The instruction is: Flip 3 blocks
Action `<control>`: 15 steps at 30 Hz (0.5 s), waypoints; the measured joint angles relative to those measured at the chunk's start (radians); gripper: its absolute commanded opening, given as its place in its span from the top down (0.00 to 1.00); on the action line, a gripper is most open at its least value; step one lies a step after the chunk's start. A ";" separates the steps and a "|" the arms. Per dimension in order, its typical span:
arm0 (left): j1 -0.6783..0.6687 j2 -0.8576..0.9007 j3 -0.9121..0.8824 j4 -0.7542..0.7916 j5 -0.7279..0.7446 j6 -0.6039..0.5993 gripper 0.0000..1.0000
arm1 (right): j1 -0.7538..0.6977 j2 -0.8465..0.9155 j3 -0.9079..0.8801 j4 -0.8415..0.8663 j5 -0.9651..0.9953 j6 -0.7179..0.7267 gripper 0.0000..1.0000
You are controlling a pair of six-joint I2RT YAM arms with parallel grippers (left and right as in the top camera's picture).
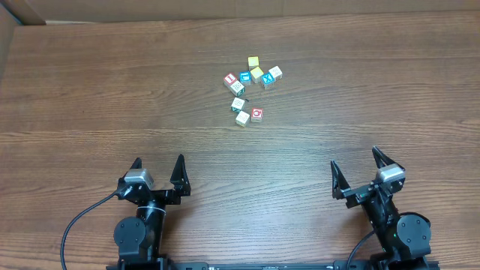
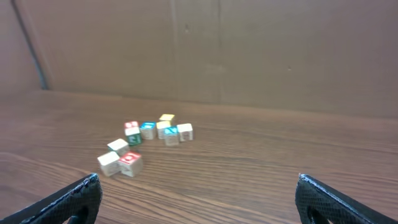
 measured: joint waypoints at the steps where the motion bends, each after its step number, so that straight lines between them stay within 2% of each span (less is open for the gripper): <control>1: 0.000 0.000 0.000 0.000 0.000 0.000 0.00 | 0.000 0.000 0.000 -0.004 -0.008 0.008 0.00; 7: 0.000 0.000 0.000 0.000 0.000 0.000 0.00 | 0.000 0.001 0.059 -0.147 -0.019 0.048 0.00; 11: 0.000 0.000 0.000 0.000 0.000 0.000 0.00 | 0.000 0.036 0.252 -0.256 -0.019 0.058 0.00; 15: 0.000 0.000 0.000 0.000 0.000 0.000 0.00 | 0.000 0.150 0.540 -0.406 -0.017 0.061 0.00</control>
